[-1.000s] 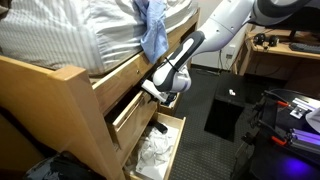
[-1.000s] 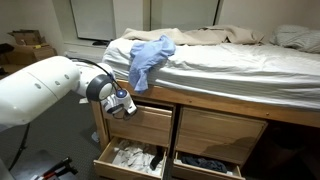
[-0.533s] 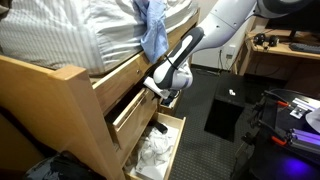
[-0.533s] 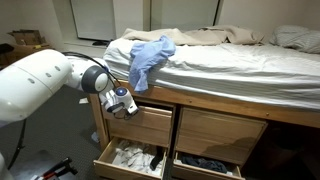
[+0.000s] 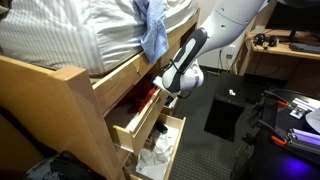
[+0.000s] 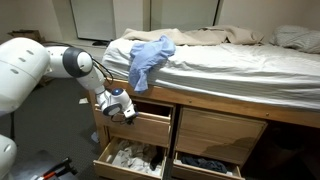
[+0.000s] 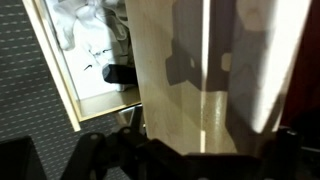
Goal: Open the topmost drawer on the left
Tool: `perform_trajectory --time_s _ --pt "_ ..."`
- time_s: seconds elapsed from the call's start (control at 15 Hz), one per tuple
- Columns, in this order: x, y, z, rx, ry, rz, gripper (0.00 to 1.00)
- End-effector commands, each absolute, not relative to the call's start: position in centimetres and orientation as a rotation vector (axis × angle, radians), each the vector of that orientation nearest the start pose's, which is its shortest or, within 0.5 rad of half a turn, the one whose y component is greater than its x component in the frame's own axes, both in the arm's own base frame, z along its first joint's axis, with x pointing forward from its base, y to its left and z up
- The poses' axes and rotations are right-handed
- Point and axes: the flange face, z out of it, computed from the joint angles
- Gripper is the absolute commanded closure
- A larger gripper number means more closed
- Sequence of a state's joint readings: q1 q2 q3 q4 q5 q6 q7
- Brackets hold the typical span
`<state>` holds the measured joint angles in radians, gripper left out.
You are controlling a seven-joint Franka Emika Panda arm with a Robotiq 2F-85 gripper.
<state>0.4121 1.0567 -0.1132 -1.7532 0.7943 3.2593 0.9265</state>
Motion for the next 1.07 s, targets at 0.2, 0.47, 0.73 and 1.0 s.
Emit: perform_trajectory --time_s 0.2,0.47,0.73,1.0 --pt "52.4 12.3 4.2 -2.208 2.128 -0.388 0.0" --pt "52.6 14.3 4.3 -2.255 2.154 -0.311 0.0" --pt "51.6 16.6 5.7 -2.259 2.188 -0.251 0.0" --pt "51.0 16.1 6.6 -2.307 2.205 -0.281 0.0"
